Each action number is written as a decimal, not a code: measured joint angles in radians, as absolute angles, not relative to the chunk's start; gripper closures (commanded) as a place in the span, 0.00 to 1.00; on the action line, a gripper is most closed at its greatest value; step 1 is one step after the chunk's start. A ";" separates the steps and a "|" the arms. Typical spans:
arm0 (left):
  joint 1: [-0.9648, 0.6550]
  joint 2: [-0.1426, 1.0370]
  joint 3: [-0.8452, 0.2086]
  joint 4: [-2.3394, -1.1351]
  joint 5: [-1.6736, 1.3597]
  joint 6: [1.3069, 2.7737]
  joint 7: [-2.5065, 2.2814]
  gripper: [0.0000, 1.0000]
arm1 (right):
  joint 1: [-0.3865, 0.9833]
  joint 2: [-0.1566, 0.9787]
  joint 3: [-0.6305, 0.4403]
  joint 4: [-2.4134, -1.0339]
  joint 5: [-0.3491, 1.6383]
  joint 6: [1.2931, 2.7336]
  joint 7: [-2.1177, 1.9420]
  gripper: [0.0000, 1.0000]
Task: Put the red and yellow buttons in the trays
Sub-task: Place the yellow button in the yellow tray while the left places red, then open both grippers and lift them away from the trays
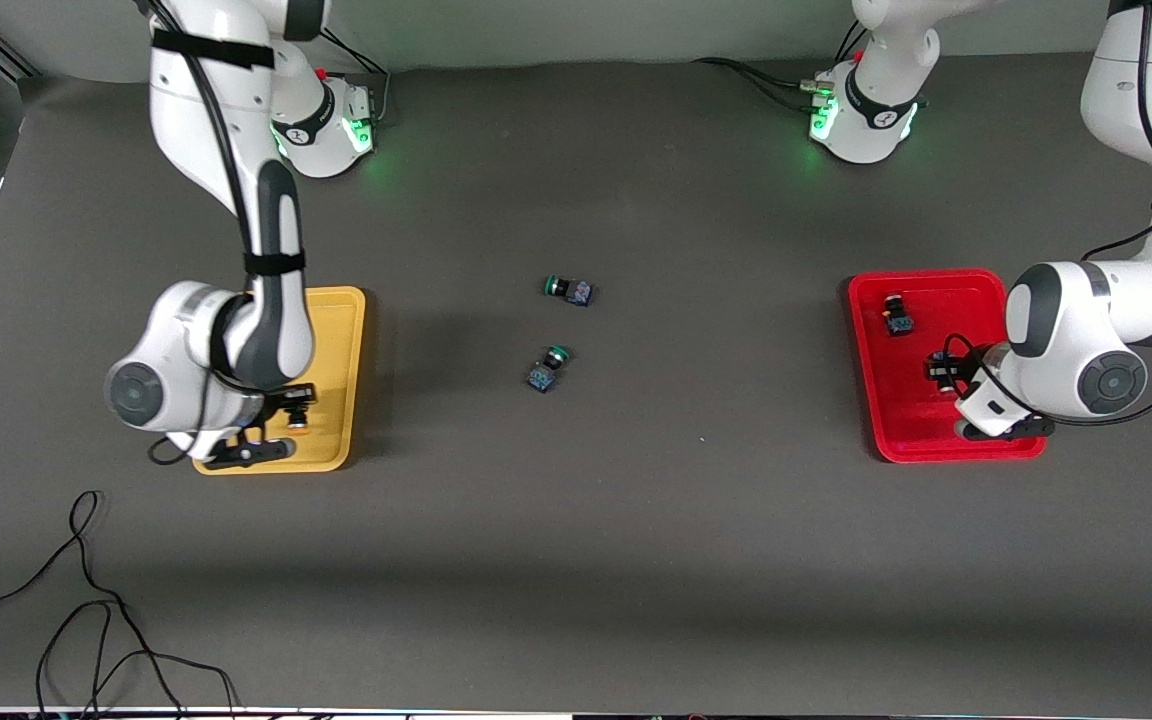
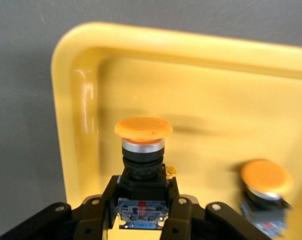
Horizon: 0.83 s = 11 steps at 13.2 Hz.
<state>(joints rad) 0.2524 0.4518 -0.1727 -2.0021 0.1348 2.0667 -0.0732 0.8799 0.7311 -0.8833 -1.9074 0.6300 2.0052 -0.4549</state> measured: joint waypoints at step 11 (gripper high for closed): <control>0.214 0.052 -0.214 -1.848 0.118 1.756 -0.072 0.00 | 0.919 0.661 -0.994 -1.813 0.626 1.862 -0.434 0.00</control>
<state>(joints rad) 0.2137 0.0515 -0.2136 -1.8482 0.1185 1.7560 -0.0723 0.9188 0.6609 -0.9939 -1.8132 0.6259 1.8623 -0.4344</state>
